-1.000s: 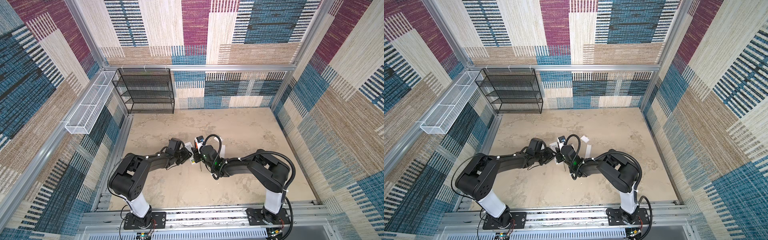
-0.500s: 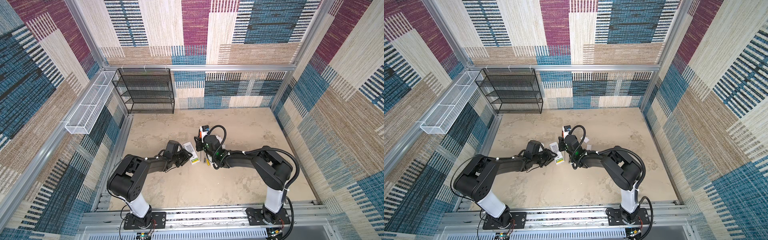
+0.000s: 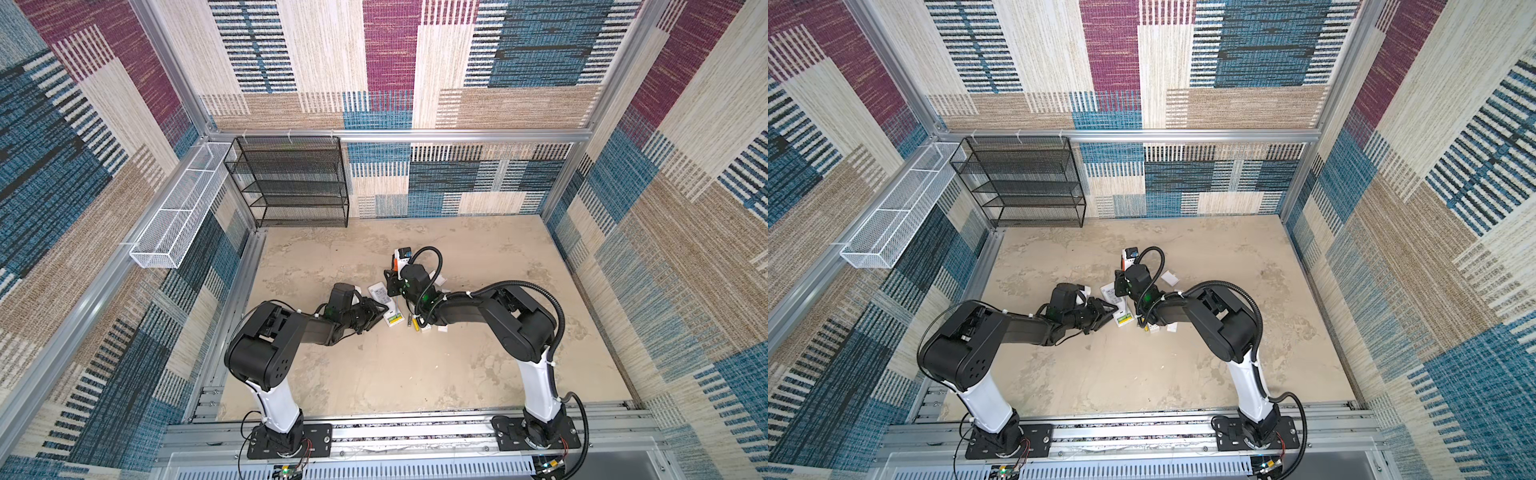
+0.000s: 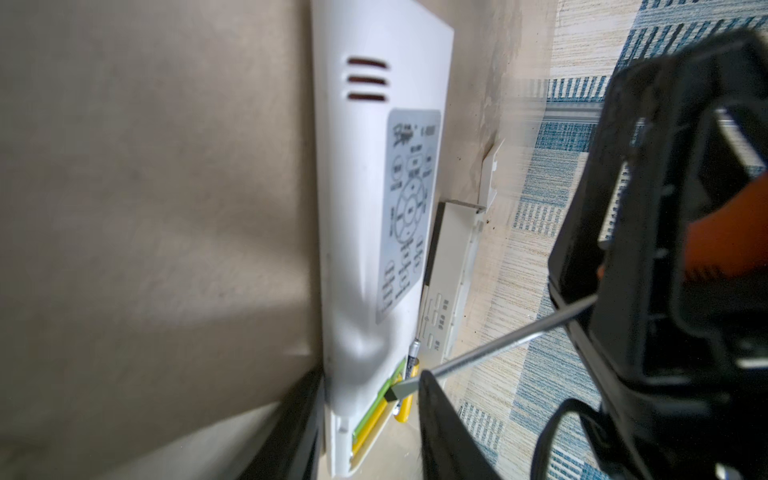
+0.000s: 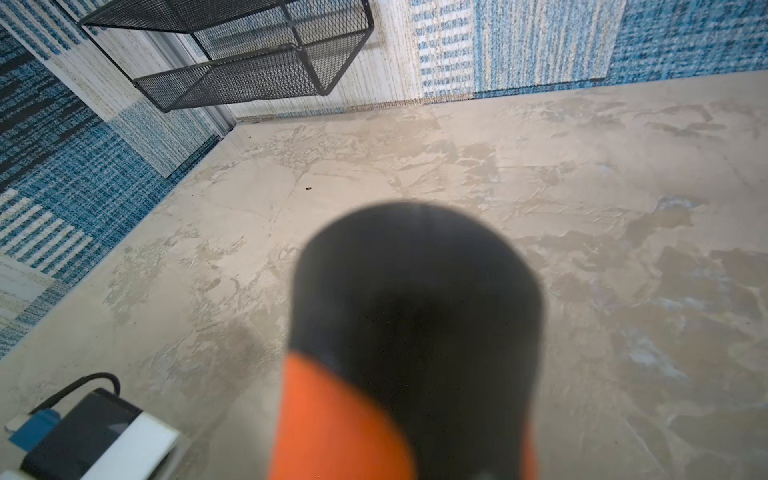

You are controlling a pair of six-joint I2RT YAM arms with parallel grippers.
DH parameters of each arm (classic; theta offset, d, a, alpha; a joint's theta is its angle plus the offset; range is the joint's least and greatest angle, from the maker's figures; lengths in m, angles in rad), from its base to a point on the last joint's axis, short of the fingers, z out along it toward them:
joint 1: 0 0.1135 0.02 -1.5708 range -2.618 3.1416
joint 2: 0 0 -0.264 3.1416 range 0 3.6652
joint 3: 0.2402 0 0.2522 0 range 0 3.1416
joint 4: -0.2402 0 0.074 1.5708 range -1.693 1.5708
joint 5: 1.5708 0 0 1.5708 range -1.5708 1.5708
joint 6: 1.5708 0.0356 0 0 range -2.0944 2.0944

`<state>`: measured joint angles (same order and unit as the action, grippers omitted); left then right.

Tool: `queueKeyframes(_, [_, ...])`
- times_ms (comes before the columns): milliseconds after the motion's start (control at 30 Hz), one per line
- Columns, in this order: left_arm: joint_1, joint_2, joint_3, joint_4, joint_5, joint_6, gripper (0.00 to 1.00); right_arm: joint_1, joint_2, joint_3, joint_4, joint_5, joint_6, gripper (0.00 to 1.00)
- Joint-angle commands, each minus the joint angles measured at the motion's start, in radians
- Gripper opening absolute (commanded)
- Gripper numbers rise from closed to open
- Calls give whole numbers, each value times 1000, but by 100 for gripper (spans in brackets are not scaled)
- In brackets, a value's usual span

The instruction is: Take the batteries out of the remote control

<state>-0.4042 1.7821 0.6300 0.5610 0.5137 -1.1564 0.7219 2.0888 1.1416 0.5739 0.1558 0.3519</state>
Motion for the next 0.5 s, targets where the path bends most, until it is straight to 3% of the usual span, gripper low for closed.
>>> queueKeyframes(0, [-3,31,-4,2,32,-48,38,-2,26,-10,-75,-32,11,0])
queueKeyframes(100, [-4,42,-8,37,37,-62,36,-7,28,-18,-63,-50,34,0])
queueKeyframes(333, [-4,-1,45,-267,-33,59,36,-8,-81,-43,-25,-28,-3,0])
queueKeyframes(467, [-3,-1,57,-332,-55,86,36,-7,-142,-33,-31,-7,-43,0])
